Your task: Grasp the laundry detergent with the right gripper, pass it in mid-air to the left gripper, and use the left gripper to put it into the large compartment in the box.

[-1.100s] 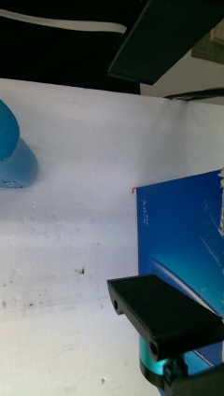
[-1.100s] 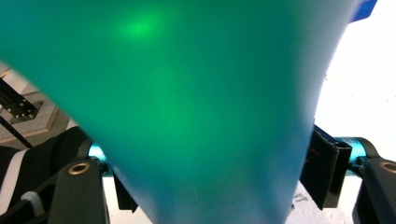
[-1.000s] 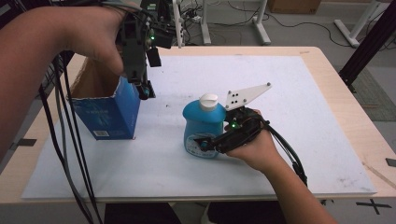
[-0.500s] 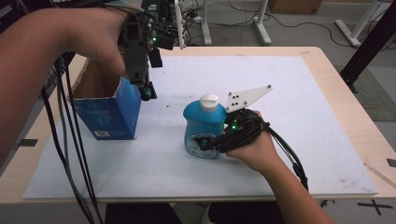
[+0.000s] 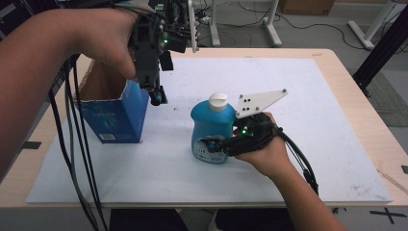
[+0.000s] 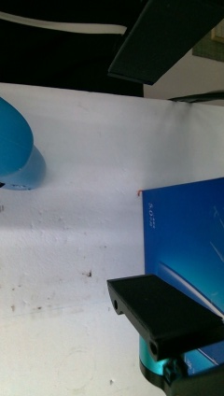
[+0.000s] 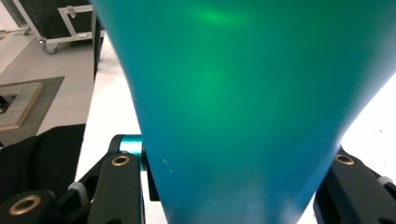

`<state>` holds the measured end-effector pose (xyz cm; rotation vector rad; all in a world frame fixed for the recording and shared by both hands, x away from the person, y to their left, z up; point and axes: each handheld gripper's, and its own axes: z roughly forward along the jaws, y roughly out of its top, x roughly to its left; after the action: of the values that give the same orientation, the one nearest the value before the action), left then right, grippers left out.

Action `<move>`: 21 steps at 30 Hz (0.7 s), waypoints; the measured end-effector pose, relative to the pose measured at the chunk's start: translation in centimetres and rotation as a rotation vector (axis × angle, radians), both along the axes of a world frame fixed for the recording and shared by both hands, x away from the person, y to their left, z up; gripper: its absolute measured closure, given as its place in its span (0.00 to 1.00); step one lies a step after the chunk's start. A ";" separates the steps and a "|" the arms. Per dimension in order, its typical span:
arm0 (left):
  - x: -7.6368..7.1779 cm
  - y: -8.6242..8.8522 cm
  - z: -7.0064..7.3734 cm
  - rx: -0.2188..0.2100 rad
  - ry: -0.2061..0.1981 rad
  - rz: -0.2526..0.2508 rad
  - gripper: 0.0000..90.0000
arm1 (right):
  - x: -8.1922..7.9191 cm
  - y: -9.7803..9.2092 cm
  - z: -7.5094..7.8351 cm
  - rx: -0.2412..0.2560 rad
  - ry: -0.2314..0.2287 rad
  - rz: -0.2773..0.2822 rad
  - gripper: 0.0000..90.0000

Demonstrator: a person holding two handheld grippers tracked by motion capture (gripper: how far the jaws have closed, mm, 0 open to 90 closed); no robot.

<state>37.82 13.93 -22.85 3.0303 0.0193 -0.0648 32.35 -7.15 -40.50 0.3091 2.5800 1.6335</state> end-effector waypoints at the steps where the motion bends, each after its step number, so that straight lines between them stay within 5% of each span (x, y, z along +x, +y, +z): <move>1: -0.1 -0.1 0.1 -0.002 0.000 -0.001 0.02 | 0.0 0.0 0.3 -0.002 -0.001 0.003 0.52; 21: -1.3 -2.6 1.4 -0.007 0.014 -0.015 0.02 | 1.2 0.8 5.9 -0.060 -0.005 0.067 0.52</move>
<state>36.55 11.35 -21.45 3.0231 -0.0029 -0.0865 33.57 -6.33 -34.57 0.2171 2.6574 1.5718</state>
